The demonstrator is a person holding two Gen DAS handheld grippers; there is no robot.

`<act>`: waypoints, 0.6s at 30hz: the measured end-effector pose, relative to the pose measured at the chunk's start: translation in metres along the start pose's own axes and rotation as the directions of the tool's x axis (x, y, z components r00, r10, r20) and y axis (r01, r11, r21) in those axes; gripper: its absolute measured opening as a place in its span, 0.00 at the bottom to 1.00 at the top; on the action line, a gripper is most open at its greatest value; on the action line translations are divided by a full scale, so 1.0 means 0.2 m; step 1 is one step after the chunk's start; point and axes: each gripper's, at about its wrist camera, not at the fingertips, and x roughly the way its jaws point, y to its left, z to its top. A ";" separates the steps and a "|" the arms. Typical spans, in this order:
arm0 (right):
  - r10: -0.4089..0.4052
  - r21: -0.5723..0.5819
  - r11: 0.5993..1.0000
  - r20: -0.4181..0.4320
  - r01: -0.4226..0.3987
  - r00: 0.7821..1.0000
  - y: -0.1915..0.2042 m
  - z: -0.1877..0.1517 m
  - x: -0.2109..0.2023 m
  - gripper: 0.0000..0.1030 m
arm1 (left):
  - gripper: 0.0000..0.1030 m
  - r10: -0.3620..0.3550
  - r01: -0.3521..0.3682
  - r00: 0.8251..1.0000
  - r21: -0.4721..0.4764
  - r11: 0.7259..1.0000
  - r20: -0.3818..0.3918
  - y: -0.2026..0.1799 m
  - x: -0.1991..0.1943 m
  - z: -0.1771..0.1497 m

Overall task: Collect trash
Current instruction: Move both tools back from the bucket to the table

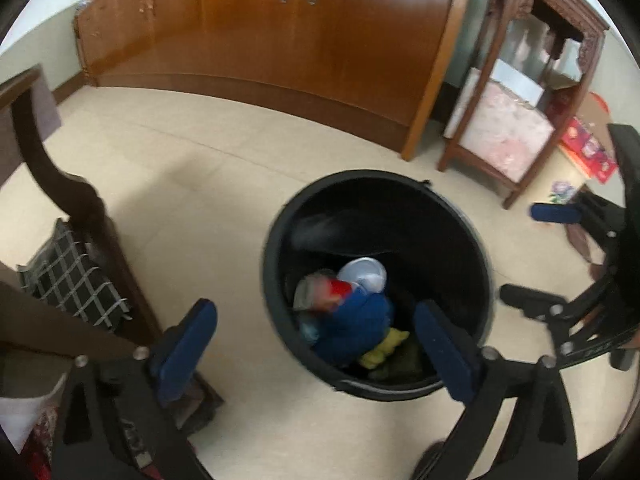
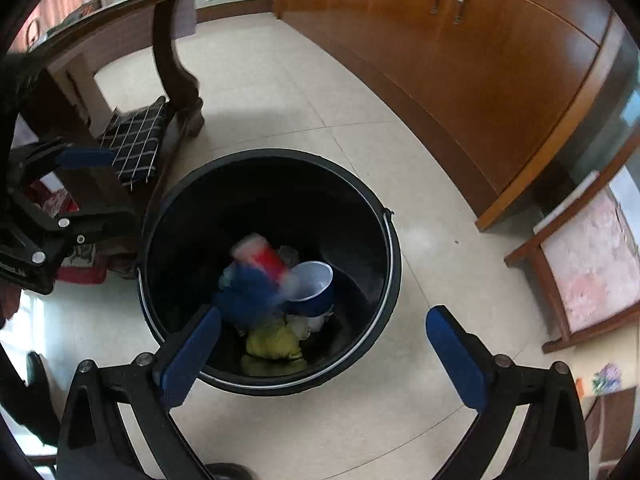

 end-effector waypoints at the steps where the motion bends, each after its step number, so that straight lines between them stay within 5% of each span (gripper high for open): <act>1: -0.016 -0.003 1.000 -0.004 0.016 1.000 0.00 -0.01 0.00 1.00 | 1.00 0.011 -0.011 1.000 -0.005 1.000 -0.001 0.00 0.00 -0.01; 18: -0.061 0.077 0.995 0.031 0.058 0.998 0.04 0.03 -0.13 1.00 | 1.00 0.051 -0.049 0.996 -0.036 0.998 0.069 0.05 -0.20 0.01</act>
